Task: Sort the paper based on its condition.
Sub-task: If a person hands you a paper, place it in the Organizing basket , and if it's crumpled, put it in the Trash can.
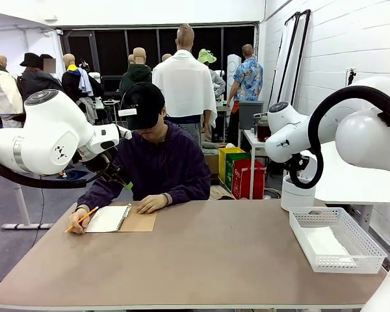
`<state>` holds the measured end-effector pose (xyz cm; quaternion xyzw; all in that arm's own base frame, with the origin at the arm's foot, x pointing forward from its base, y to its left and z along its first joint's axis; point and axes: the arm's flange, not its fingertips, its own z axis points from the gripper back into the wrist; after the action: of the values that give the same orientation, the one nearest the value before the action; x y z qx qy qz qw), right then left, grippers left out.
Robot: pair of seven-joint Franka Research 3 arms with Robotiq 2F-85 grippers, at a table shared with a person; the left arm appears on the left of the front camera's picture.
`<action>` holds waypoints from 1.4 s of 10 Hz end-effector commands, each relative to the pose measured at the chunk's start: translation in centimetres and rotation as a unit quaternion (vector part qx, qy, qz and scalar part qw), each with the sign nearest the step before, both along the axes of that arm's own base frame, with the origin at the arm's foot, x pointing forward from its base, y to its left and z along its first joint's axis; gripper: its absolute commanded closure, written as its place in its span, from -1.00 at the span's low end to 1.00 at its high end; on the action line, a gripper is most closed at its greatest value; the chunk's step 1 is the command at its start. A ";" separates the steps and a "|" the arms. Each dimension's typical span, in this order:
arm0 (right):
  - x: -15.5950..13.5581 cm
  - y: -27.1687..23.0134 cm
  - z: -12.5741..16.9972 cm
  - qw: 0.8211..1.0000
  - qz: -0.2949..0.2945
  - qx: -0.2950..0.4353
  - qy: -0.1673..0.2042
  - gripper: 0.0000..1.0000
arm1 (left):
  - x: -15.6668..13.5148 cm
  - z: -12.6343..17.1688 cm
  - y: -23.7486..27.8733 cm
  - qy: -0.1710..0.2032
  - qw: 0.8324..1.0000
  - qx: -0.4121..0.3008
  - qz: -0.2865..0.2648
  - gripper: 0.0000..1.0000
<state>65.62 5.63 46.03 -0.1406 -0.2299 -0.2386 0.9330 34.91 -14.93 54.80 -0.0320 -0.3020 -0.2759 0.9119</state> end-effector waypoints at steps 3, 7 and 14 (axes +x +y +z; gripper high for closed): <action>1.7 -0.7 -1.5 0.999 -0.047 -0.017 -0.017 0.44 | 0.1 0.0 0.1 0.001 1.000 -0.001 0.000 -1.00; 3.1 -2.1 -2.9 0.997 -0.064 -0.027 -0.041 0.44 | 0.1 0.0 0.1 0.001 1.000 -0.001 0.000 -1.00; 3.4 -2.8 -3.4 0.996 -0.067 0.003 -0.054 -1.00 | 0.1 0.0 0.1 0.001 1.000 -0.001 0.000 -1.00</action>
<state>68.94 2.81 42.63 -0.1415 -0.2571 -0.2935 0.9098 34.91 -14.93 54.80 -0.0320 -0.3020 -0.2759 0.9119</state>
